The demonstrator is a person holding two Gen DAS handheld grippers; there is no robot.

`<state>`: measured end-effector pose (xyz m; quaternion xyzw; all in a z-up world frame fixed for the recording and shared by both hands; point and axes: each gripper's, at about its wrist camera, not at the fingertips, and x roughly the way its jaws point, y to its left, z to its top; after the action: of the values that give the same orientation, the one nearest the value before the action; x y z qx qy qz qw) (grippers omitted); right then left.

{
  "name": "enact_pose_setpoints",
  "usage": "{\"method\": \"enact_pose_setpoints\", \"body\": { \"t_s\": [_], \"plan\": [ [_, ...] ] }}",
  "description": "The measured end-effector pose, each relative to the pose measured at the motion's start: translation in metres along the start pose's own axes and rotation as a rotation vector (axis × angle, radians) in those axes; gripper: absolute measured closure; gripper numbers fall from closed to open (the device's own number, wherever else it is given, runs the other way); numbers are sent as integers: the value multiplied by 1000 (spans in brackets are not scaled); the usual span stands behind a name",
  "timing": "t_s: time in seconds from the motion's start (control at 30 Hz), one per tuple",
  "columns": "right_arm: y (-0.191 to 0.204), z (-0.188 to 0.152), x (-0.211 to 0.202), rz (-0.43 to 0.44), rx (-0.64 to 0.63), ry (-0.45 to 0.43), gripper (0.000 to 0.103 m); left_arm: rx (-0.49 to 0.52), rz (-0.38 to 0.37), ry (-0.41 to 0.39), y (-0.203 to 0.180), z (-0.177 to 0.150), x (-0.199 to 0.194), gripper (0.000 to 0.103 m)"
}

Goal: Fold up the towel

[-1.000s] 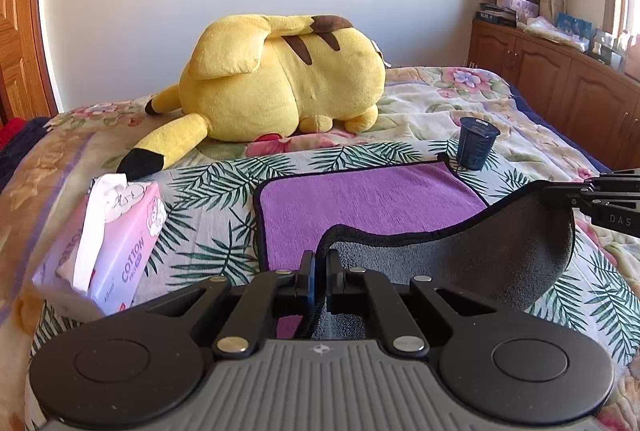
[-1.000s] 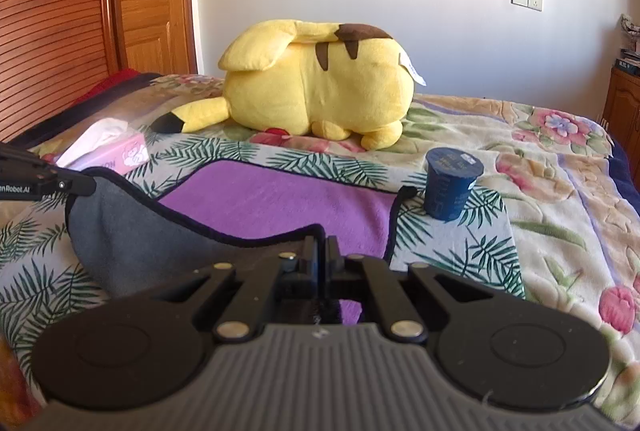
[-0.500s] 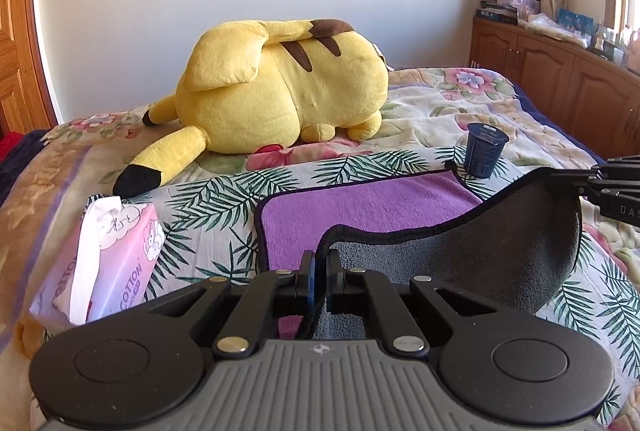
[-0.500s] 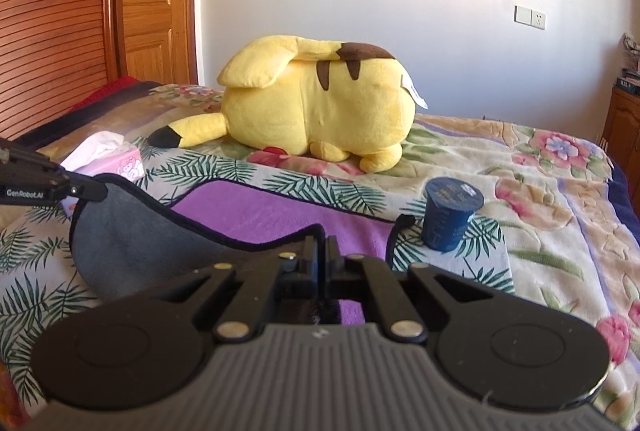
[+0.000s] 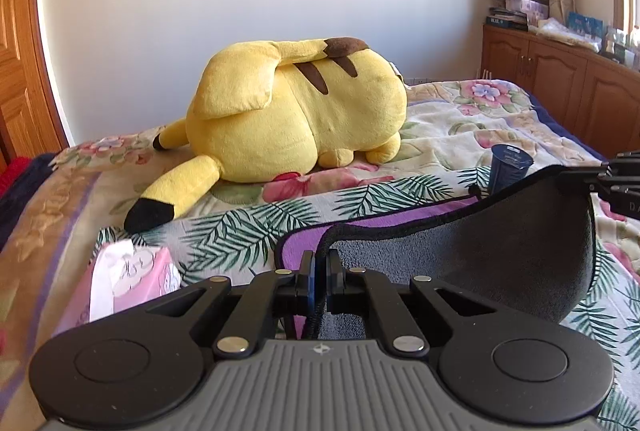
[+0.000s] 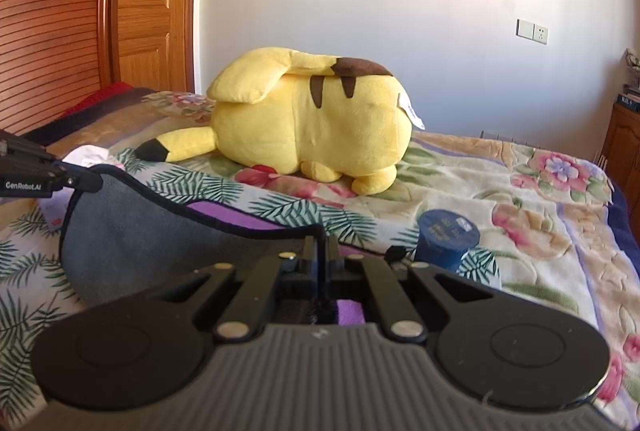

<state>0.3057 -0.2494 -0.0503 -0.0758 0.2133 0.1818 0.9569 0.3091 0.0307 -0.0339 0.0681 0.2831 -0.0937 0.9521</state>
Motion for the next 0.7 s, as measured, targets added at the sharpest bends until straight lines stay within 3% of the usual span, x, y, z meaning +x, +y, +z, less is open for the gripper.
{"method": "enact_pose_setpoints", "body": {
  "t_s": [0.7],
  "plan": [
    [-21,12,66,-73,-42,0,100,-5,59,-10,16,23,66,103]
  ]
}}
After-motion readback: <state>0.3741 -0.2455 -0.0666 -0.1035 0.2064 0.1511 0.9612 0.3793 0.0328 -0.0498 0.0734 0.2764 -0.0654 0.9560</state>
